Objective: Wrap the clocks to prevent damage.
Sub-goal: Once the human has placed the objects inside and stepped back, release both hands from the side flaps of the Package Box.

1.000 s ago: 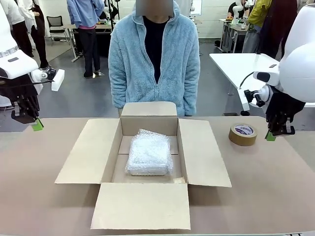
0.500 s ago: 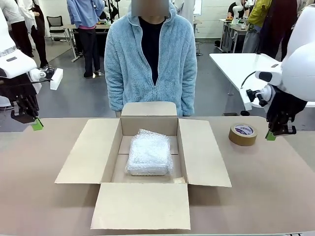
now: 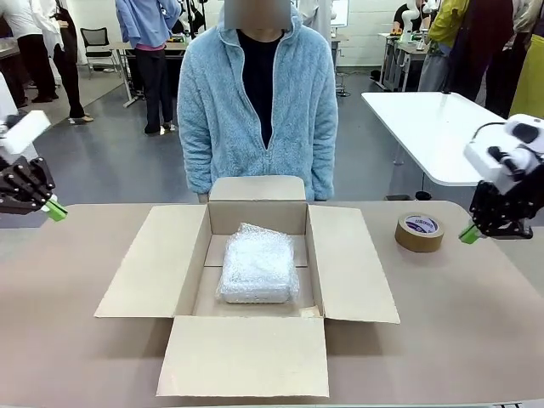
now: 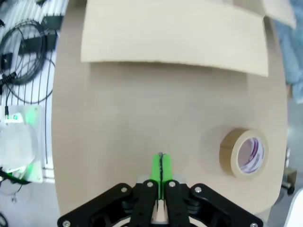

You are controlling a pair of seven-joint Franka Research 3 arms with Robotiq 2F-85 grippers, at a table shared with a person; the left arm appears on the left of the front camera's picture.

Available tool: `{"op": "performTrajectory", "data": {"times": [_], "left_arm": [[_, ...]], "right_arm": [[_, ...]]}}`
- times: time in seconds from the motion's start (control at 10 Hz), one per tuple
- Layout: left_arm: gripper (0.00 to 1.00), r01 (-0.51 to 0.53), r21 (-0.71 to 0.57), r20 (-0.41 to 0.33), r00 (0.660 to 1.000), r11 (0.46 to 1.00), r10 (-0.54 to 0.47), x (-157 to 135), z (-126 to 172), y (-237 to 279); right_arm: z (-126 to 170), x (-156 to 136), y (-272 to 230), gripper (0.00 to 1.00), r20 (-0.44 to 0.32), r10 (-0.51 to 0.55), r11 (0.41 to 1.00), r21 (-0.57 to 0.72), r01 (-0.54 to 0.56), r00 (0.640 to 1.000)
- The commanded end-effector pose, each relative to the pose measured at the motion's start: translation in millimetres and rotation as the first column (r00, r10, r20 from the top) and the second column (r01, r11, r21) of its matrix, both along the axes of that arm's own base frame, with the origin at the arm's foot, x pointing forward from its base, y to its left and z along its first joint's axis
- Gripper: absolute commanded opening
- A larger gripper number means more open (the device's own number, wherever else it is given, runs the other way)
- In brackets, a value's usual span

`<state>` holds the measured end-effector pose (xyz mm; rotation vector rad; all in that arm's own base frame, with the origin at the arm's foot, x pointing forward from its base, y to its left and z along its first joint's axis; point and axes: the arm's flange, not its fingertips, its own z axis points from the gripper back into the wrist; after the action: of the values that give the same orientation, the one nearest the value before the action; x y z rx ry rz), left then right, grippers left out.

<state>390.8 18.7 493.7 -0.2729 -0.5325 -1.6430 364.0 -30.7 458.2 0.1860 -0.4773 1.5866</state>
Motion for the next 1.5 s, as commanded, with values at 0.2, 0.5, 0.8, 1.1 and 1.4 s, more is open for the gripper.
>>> {"op": "performTrajectory", "data": {"times": [0.2, 0.5, 0.8, 1.1, 1.4], "left_arm": [[0.00, -0.059, -0.327, -0.121, 0.992, 0.943, 0.020, 9.6, -36.2, 45.8], [0.00, -0.142, -0.445, -0.197, 0.979, 0.884, 0.058, -3.7, -50.2, 62.4], [0.00, -0.192, -0.436, -0.205, 0.973, 0.879, 0.110, -12.0, -54.5, 73.2], [0.00, -0.190, -0.433, -0.226, 0.969, 0.881, 0.098, -9.8, -53.9, 75.8], [0.00, -0.190, -0.433, -0.226, 0.969, 0.881, 0.098, -9.8, -53.9, 75.8]], "right_arm": [[-31.6, 16.1, -54.5, 0.01, -0.015, 0.034, 0.930, 0.367, -0.026, 0.999], [-58.0, 19.0, -84.6, 0.01, -0.015, -0.006, 0.879, 0.477, 0.013, 1.000], [-73.1, 17.7, -94.4, 0.01, -0.042, 0.002, 0.859, 0.512, 0.020, 0.999], [-69.4, 10.8, -91.1, 0.01, -0.039, -0.029, 0.868, 0.494, 0.045, 0.999], [-69.4, 10.8, -91.1, 0.01, -0.039, -0.029, 0.868, 0.494, 0.045, 0.999]]}}
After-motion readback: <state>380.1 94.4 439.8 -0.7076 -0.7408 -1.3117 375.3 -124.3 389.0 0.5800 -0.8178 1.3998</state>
